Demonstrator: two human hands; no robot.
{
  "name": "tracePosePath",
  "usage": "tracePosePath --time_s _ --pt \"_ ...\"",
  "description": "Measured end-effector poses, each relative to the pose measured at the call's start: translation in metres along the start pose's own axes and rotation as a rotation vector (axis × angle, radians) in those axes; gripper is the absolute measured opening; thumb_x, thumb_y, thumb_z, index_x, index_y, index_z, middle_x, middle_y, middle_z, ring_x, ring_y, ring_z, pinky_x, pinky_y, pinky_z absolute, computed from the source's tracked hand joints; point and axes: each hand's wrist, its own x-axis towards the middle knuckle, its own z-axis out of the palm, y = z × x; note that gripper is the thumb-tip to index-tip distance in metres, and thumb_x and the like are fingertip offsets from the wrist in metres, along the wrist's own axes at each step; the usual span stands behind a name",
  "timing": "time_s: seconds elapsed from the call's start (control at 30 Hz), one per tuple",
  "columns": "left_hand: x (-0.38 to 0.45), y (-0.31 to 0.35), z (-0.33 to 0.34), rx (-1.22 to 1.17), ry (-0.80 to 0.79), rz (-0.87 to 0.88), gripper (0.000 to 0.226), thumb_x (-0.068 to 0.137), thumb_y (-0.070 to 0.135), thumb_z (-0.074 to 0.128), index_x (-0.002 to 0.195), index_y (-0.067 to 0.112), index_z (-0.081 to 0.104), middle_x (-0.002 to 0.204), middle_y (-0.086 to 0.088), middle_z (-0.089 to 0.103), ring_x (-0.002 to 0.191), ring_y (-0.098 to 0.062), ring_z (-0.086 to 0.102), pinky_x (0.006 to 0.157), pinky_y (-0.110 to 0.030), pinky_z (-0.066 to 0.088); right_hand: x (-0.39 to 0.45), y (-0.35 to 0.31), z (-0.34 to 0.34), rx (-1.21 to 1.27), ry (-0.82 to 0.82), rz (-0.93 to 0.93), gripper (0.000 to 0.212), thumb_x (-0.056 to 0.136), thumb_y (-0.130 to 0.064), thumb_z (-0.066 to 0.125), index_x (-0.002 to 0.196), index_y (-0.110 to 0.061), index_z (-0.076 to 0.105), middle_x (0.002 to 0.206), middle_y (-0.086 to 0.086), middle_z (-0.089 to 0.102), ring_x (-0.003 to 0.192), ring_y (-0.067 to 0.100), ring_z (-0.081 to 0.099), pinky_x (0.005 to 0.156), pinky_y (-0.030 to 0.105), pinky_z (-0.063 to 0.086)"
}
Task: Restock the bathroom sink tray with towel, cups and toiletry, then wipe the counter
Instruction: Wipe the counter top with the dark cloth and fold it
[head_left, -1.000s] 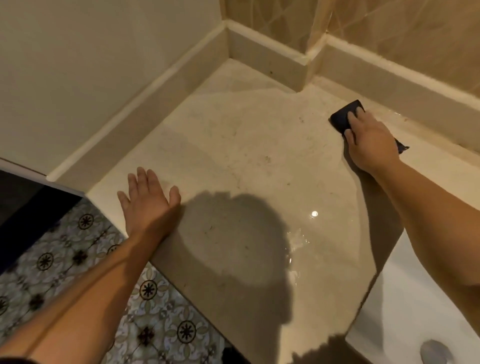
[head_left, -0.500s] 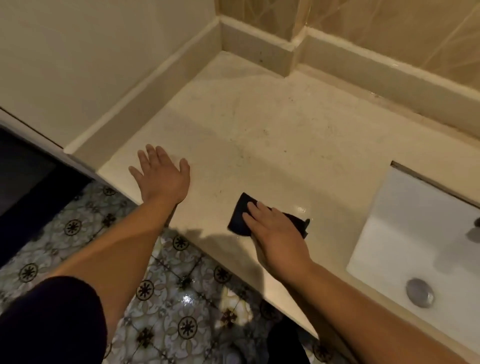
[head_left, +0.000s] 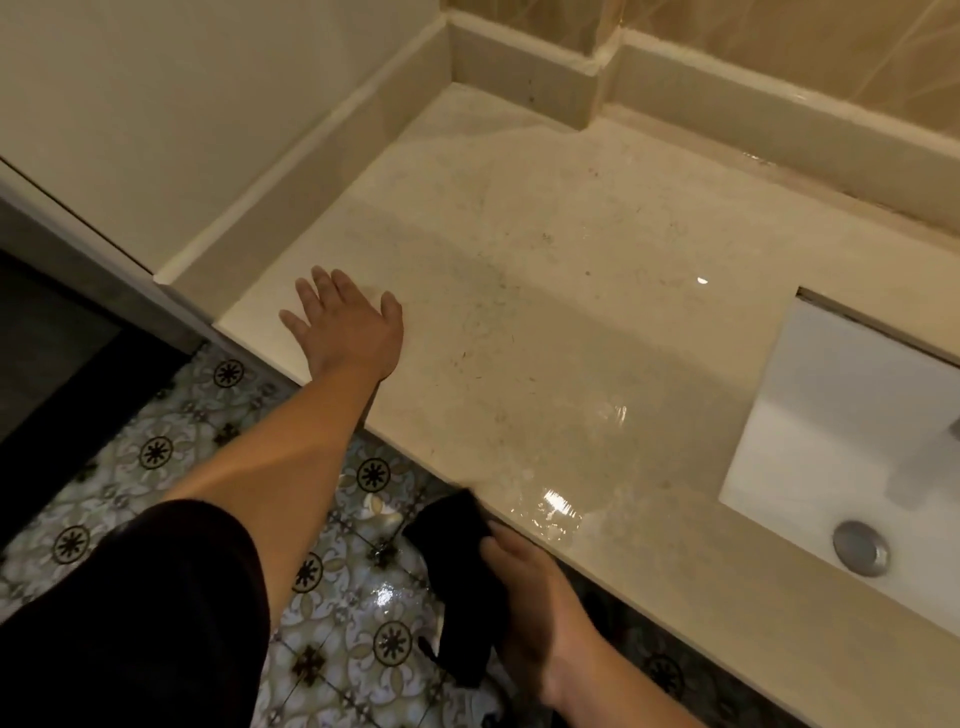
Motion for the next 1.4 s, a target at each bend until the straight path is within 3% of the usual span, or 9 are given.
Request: tracePosePath --time_s 0.13,0.3,0.47,0.57,0.63,0.7,0.8,1.1,1.4 --pt "0.001 0.002 0.001 -0.003 -0.003 0.003 0.078 0.095 0.056 0.013 0.155 0.006 0.001 0.164 -0.012 -0.004 0.150 -0.030 -0.007 0.118 -0.058 -0.003 -0.011 -0.053 -0.018 0.396 -0.178 0.148 0.042 0.081 -0.020 0.080 0.112 -0.003 0.057 0.094 0.012 0.062 0.084 0.025 0.062 0.086 0.032 0.050" --pt "0.003 0.001 0.003 0.012 0.010 -0.005 0.078 0.095 0.056 0.012 0.155 0.006 0.002 0.164 -0.011 -0.003 0.150 -0.030 -0.007 0.118 -0.058 -0.001 -0.019 -0.180 -0.061 0.295 -0.105 -0.226 0.043 0.077 -0.025 0.083 0.116 -0.014 0.068 0.109 0.004 0.066 0.101 0.018 0.063 0.097 0.030 0.048" --pt "0.003 0.001 0.004 0.026 0.016 -0.013 0.079 0.095 0.057 0.013 0.155 0.007 0.002 0.164 -0.012 -0.003 0.150 -0.030 -0.006 0.118 -0.058 -0.001 0.015 -0.310 -0.108 -0.258 0.434 -0.730 0.018 0.091 -0.023 0.053 0.104 -0.016 0.063 0.092 0.006 0.062 0.079 0.019 0.062 0.072 0.037 0.049" --pt "0.003 0.000 0.004 0.034 0.014 -0.019 0.079 0.095 0.057 0.013 0.155 0.007 0.002 0.164 -0.011 -0.003 0.150 -0.029 -0.006 0.118 -0.057 0.000 0.065 -0.357 -0.142 -0.746 0.704 -0.836 0.035 0.095 -0.029 0.042 0.121 -0.019 0.064 0.110 0.006 0.064 0.097 0.021 0.059 0.094 0.045 0.050" --pt "0.003 0.000 0.004 0.036 0.022 -0.026 0.079 0.095 0.057 0.013 0.155 0.007 0.003 0.164 -0.011 -0.003 0.150 -0.029 -0.006 0.118 -0.057 0.000 0.100 -0.370 -0.162 -1.215 0.674 -0.755 0.038 0.101 -0.029 0.041 0.136 -0.020 0.054 0.134 0.008 0.057 0.120 0.029 0.051 0.108 0.046 0.037" --pt "0.003 -0.001 0.006 0.039 0.024 -0.025 0.079 0.095 0.058 0.013 0.155 0.008 0.003 0.164 -0.010 -0.003 0.150 -0.028 -0.006 0.118 -0.056 0.000 0.129 -0.367 -0.180 -1.656 0.568 -0.685 0.044 0.104 -0.026 0.039 0.146 -0.015 0.041 0.154 0.012 0.039 0.136 0.036 0.038 0.109 0.049 0.031" --pt "0.004 0.000 0.007 0.046 0.031 -0.027 0.079 0.095 0.058 0.013 0.155 0.008 0.003 0.164 -0.010 -0.002 0.150 -0.028 -0.006 0.118 -0.056 0.000 0.137 -0.359 -0.190 -1.880 0.565 -0.714 0.053 0.100 -0.033 0.033 0.147 -0.008 0.038 0.155 0.019 0.034 0.138 0.037 0.034 0.106 0.053 0.032" --pt "0.000 0.002 0.002 0.030 0.028 -0.021 0.078 0.095 0.056 0.015 0.155 0.006 0.004 0.164 -0.011 -0.001 0.150 -0.029 -0.005 0.118 -0.057 0.000 0.030 -0.176 -0.151 -1.851 0.373 -0.906 0.045 0.084 -0.003 0.068 0.129 -0.001 0.059 0.138 0.023 0.055 0.123 0.043 0.054 0.099 0.055 0.046" --pt "0.000 0.001 0.001 0.010 0.012 -0.016 0.080 0.094 0.057 0.014 0.155 0.006 0.004 0.164 -0.012 -0.001 0.150 -0.030 -0.004 0.118 -0.058 -0.001 -0.013 -0.017 -0.105 -1.714 0.150 -0.895 0.077 0.077 -0.004 0.075 0.145 -0.019 0.042 0.153 0.004 0.035 0.143 0.021 0.030 0.119 0.039 0.021"
